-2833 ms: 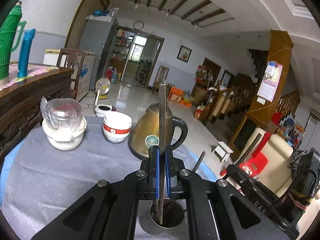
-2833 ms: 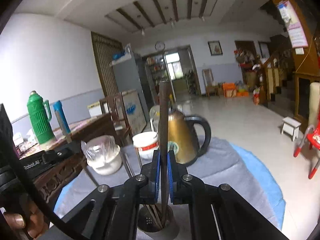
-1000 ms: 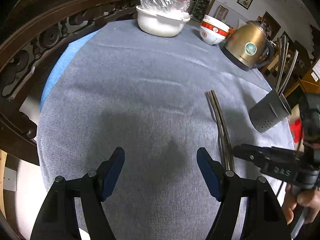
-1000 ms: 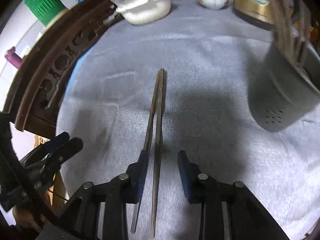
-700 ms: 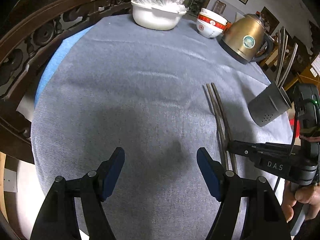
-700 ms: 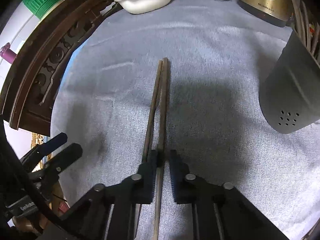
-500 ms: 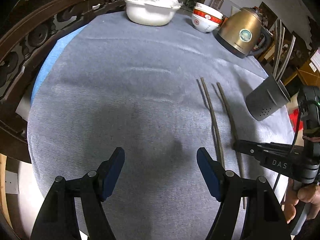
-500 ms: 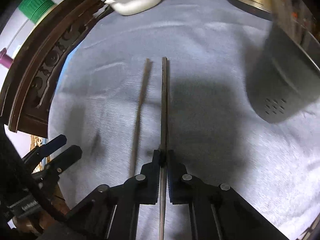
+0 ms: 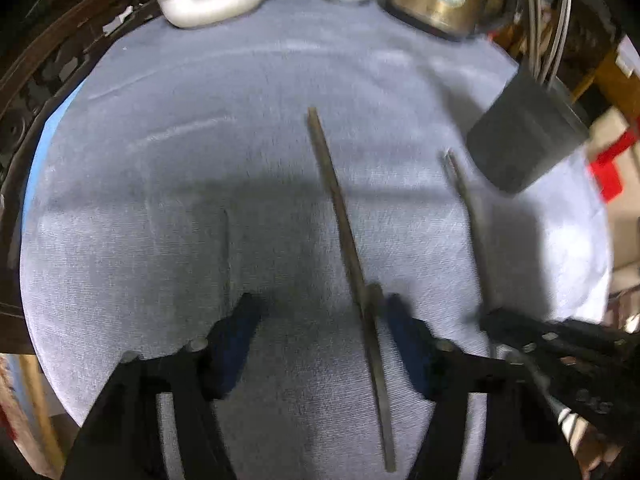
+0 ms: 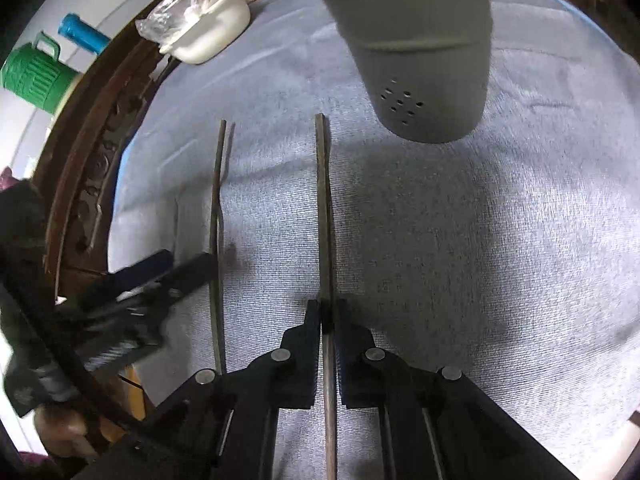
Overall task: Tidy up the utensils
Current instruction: 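Close the right gripper on a dark chopstick while the left gripper grasps another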
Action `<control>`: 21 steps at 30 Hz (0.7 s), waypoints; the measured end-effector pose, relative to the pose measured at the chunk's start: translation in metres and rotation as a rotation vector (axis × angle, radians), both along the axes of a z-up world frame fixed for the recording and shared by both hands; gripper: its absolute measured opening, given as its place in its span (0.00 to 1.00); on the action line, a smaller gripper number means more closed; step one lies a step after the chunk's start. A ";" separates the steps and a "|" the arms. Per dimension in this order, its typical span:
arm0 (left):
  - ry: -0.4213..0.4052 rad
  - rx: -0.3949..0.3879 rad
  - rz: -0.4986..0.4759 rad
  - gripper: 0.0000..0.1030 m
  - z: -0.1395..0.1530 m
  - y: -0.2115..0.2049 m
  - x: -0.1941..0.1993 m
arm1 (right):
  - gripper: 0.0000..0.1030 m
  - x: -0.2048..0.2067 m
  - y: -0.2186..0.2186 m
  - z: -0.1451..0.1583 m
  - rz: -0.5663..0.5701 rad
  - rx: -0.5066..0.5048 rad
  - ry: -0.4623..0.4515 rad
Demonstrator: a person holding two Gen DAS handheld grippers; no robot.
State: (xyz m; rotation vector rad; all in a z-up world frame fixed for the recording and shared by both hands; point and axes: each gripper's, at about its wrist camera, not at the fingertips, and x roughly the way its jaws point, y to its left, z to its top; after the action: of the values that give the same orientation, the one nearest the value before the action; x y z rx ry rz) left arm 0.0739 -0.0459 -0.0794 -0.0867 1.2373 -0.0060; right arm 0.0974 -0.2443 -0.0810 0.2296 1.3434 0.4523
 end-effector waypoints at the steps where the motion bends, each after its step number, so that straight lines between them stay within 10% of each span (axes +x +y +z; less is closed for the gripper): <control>1: 0.003 0.028 -0.022 0.39 0.000 -0.004 0.000 | 0.09 0.000 -0.003 0.000 -0.001 0.007 0.000; 2: 0.008 0.053 -0.035 0.17 0.001 -0.005 0.000 | 0.09 0.001 -0.004 0.001 0.001 0.013 -0.001; 4: 0.038 0.024 -0.048 0.07 0.000 -0.001 0.000 | 0.09 0.001 -0.008 0.000 0.001 0.027 0.001; 13: 0.094 -0.039 -0.085 0.09 -0.001 0.020 -0.025 | 0.09 -0.001 -0.010 -0.003 0.018 0.039 0.010; 17: 0.070 -0.062 -0.082 0.37 0.011 0.029 -0.020 | 0.09 0.004 -0.010 0.003 0.020 0.019 0.014; 21: 0.046 -0.061 -0.052 0.40 0.023 0.030 0.010 | 0.13 0.017 -0.013 0.020 -0.001 -0.014 -0.028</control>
State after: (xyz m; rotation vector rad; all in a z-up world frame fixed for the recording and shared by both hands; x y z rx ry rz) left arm 0.0838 -0.0157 -0.0568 -0.1079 1.2851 -0.0871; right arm 0.1143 -0.2572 -0.0608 0.2123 1.3188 0.4434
